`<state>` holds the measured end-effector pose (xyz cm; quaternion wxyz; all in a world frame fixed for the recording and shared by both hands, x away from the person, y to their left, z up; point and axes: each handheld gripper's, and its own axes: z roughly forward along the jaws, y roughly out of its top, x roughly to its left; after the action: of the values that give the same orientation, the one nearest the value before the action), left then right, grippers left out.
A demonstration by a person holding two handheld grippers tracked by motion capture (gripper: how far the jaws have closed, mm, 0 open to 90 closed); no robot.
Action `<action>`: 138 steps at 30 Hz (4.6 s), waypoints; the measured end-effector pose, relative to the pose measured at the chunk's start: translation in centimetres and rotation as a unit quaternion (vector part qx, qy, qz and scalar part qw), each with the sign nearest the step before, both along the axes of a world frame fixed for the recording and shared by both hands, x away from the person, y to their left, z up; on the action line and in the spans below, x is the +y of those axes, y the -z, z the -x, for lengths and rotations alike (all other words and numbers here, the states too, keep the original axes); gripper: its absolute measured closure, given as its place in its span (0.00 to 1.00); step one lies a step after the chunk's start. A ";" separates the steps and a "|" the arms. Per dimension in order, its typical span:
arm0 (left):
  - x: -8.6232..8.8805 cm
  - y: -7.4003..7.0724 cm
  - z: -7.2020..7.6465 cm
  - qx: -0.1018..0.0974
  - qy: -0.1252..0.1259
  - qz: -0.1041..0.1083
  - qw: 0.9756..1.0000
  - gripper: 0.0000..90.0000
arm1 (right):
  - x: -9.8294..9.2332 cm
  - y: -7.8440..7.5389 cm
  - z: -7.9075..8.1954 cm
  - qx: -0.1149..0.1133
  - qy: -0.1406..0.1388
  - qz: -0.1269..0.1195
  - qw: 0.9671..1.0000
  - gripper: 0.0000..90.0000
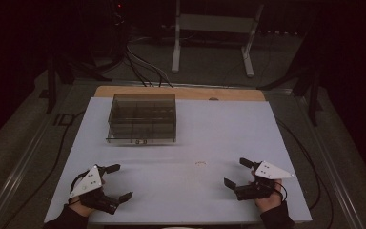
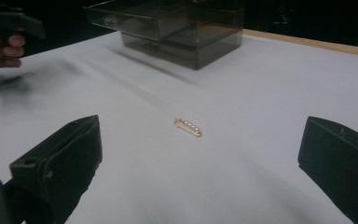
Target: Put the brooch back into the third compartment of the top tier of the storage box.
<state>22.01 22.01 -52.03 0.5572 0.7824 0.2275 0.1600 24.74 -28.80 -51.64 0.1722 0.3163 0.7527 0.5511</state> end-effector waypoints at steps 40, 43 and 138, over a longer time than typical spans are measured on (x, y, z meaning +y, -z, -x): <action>0.2 -0.1 0.0 0.007 -0.003 0.019 1.000 0.01 | 1.9 -6.0 -2.2 0.000 0.027 0.048 0.998 0.00; 0.2 -0.1 -0.1 0.007 -0.003 0.021 1.000 0.01 | 2.4 -6.4 -2.7 -0.004 0.020 0.054 0.998 0.00; 0.1 -0.1 0.0 0.009 0.009 0.023 1.000 0.01 | 9.6 1.3 -9.9 0.127 -0.104 0.215 0.963 0.76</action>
<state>21.99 22.11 -51.91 0.5741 0.7730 0.2293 0.1426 34.68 -19.17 -52.90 0.0807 0.2590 0.8981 0.3460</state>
